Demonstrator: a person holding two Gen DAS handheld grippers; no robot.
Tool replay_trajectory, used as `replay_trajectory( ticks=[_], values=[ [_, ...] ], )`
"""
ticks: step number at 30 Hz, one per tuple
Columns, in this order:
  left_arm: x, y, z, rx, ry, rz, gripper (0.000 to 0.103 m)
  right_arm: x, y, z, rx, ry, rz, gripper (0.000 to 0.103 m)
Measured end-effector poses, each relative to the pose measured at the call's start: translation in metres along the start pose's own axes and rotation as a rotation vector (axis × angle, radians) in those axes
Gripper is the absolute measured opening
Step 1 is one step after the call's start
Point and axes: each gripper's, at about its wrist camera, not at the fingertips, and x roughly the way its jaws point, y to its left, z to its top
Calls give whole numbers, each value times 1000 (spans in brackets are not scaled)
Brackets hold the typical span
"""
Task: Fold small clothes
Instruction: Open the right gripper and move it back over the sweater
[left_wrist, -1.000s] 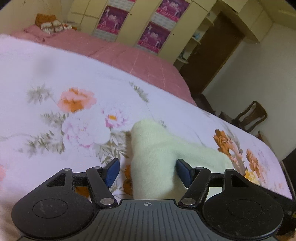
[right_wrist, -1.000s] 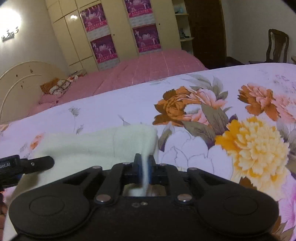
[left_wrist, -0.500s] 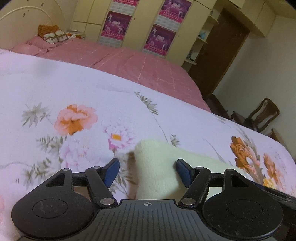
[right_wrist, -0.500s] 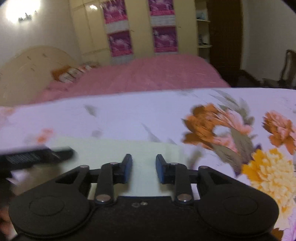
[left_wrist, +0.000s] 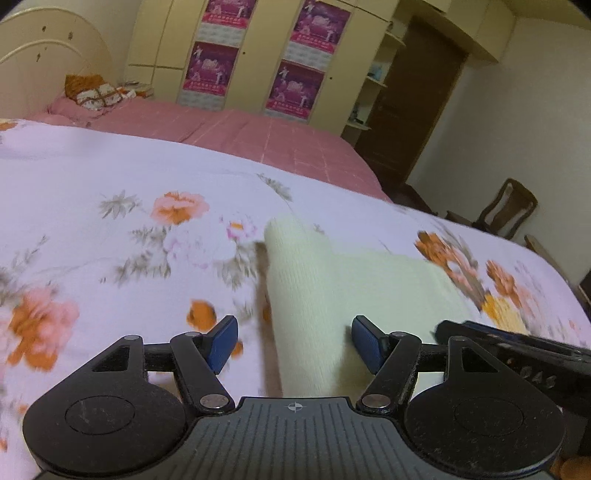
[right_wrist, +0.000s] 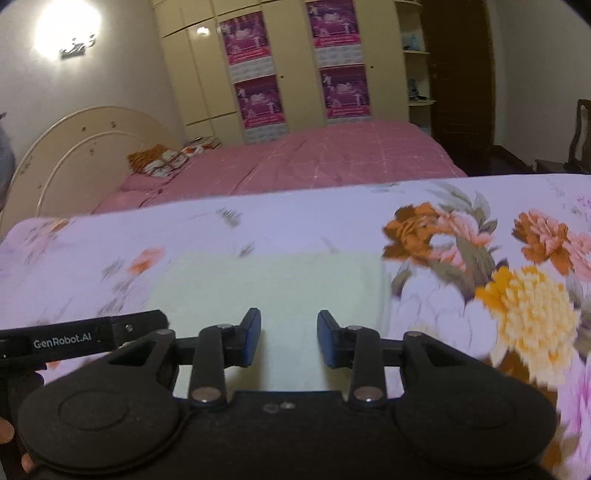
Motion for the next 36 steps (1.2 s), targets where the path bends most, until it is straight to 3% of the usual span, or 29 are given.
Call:
replay_trajectory(
  ticks=[3,6,9,13,22,32,36],
  values=[
    [-3,1,-8,3,12,6,70,-2,5,-17,-71,17,-44,32],
    [3,2,-8,-2,27,36,82,1,-5,-26,-95,11,-99,33],
    [-3,-6,-5,49,20,72,82,0,-6,-16,-56,48,-105,34],
    [-17,-10,-7,59,22,88,82,-19,1,-16,-26,34,-71,35],
    [-40,-29,-30,143,67,69,82,-56,7,-30,-28,5,-39,34],
    [-44,-34,-59,164,124,81,82,-55,-4,-75,-14,129,-71,34],
    [-50,-33,-62,161,141,68,82,-68,-4,-78,5,129,-69,34]
  ],
)
